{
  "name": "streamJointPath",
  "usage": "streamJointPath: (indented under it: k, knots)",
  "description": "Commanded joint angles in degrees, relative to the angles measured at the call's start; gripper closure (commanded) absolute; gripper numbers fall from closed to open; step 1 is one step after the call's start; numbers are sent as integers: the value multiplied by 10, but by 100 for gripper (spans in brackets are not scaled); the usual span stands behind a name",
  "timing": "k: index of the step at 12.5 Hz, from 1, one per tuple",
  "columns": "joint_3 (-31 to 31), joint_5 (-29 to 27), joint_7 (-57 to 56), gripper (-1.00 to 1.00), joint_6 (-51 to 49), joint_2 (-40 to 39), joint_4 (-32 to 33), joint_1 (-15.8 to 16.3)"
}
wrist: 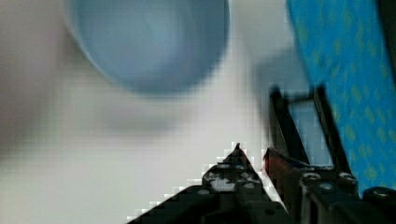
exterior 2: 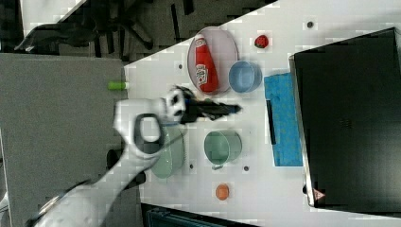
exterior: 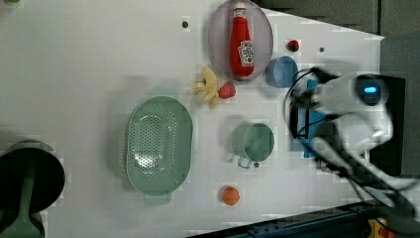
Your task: Flap open oven.
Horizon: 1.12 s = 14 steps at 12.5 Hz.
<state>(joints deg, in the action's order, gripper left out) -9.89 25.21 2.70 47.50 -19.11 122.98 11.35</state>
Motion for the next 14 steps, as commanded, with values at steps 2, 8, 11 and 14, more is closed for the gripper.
streamJointPath:
  k: [2,8,11,14]
  knots:
    - [-7,-142,34,65,-91,149,-50,-3]
    - [-40,-224,34,65,-399,254,-177,-8]
    - [-40,-227,32,65,-445,260,-211,-8]
    - [-33,-227,26,65,-443,258,-213,-7]
